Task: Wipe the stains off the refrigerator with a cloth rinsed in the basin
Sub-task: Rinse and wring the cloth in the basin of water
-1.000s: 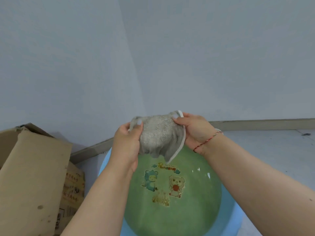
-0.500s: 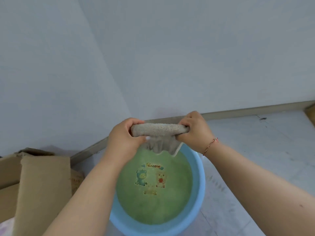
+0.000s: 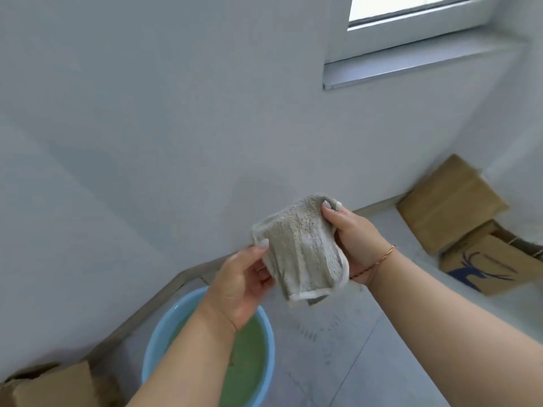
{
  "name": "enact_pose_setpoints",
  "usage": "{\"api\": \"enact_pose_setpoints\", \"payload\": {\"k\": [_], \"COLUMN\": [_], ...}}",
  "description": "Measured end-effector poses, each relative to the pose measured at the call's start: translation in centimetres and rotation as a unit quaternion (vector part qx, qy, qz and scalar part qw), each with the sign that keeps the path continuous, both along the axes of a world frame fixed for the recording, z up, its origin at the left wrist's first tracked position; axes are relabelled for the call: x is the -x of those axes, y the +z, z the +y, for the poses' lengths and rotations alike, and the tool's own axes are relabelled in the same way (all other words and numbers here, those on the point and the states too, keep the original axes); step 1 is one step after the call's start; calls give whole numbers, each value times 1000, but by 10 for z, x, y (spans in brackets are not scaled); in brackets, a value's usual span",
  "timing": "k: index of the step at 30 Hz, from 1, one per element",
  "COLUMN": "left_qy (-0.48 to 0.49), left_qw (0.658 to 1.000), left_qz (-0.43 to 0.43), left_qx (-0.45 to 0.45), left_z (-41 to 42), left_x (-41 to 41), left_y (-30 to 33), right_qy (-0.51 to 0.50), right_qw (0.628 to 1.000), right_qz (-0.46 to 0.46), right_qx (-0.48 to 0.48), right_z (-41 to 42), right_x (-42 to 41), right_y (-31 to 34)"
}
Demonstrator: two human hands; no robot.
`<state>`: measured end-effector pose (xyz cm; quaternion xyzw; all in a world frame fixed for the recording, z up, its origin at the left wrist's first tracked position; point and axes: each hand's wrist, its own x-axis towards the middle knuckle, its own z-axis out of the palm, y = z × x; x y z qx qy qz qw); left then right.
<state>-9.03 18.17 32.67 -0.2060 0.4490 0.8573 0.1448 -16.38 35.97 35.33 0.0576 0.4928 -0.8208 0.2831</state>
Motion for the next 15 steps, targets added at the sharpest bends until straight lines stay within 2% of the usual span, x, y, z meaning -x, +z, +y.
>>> {"api": "enact_pose_setpoints", "payload": {"k": [3, 6, 9, 12, 15], "left_qy": [9, -17, -15, -28, -78], "left_qw": [993, 969, 950, 953, 979], "left_qz": [18, 74, 124, 137, 125], "left_qx": [119, 237, 287, 270, 144], "left_z": [33, 71, 105, 130, 152], "left_x": [27, 56, 69, 72, 65], "left_y": [30, 62, 88, 110, 132], "right_qy": [-46, -93, -142, -171, -203], "right_qw": [997, 983, 977, 981, 974], "right_qz": [32, 80, 86, 58, 18], "right_qx": [-45, -137, -135, -75, 99], "right_z": [36, 80, 109, 139, 161], "right_x": [8, 14, 9, -1, -28], "right_y": [23, 47, 68, 85, 104]}}
